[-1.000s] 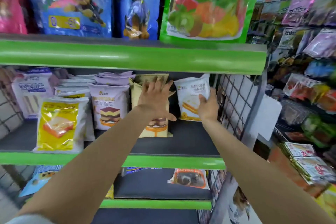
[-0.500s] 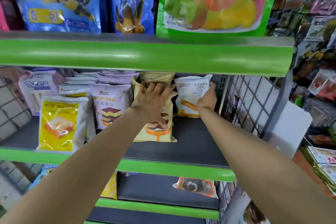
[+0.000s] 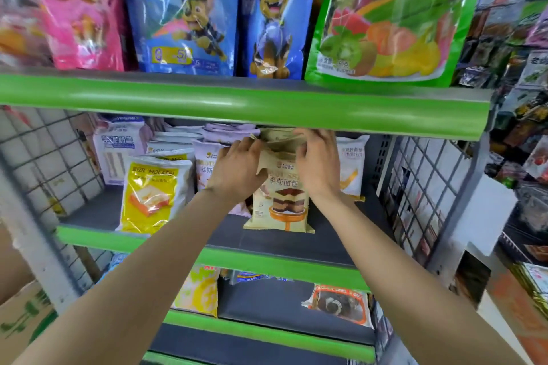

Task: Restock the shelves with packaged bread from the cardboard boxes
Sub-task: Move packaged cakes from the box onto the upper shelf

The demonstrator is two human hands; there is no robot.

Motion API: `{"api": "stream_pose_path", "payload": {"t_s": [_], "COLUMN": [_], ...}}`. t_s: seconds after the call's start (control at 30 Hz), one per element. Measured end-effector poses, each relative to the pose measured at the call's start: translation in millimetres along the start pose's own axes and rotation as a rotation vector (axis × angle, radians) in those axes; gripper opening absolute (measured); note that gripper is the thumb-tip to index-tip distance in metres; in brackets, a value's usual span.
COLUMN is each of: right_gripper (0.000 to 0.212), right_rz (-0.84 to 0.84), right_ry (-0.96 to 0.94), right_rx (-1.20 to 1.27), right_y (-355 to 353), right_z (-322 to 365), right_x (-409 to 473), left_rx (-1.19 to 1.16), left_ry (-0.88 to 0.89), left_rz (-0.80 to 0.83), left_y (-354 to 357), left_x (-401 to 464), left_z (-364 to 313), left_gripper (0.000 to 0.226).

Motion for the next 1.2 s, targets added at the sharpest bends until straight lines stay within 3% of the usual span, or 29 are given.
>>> {"api": "stream_pose_path", "payload": {"t_s": [0.23, 0.33, 0.57, 0.67, 0.8, 0.97, 1.03, 1.1, 1.2], "right_gripper": [0.024, 0.022, 0.022, 0.023, 0.022, 0.016, 0.027, 0.019, 0.054], "right_rz": [0.261, 0.352, 0.724, 0.867, 1.0, 1.226, 1.38, 1.505, 1.648], "right_ry": [-0.137, -0.2, -0.414, -0.543, -0.74, -0.898, -0.971, -1.068, -1.14], "right_rx": [0.247, 0.33, 0.391, 0.35, 0.246, 0.102, 0.007, -0.121, -0.214], "right_y": [41, 70, 168, 210, 274, 356, 390, 414, 435], "right_z": [134, 205, 368, 424, 486, 538, 551, 560, 572], "right_x": [-52, -92, -204, -249, -298, -342, -369, -398, -437], "left_rx": [-0.417, -0.595, -0.492, -0.425, -0.333, -0.296, -0.249, -0.212, -0.235], "left_ry": [-0.303, -0.45, -0.883, -1.106, -1.27, -1.449, -1.509, -1.542, -1.646], "left_rz": [-0.159, -0.256, -0.289, -0.303, -0.371, -0.113, 0.03, 0.185, 0.322], "left_y": [-79, -106, -140, -142, -138, -91, -73, -57, -40], "left_x": [-90, -158, -324, -391, -455, -499, -517, -532, -557], "left_z": [119, 188, 347, 410, 466, 530, 548, 561, 572], "left_gripper": [0.013, 0.009, 0.017, 0.021, 0.025, 0.028, 0.038, 0.051, 0.039]}}
Point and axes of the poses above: each hand's wrist, its own x-axis towards the middle knuckle, its own y-axis out of the palm, z = x × y, the point moved 10 cm from there along x, towards the middle knuckle, and after that the axes turned 12 degrees about -x, right-handed, at the moved point
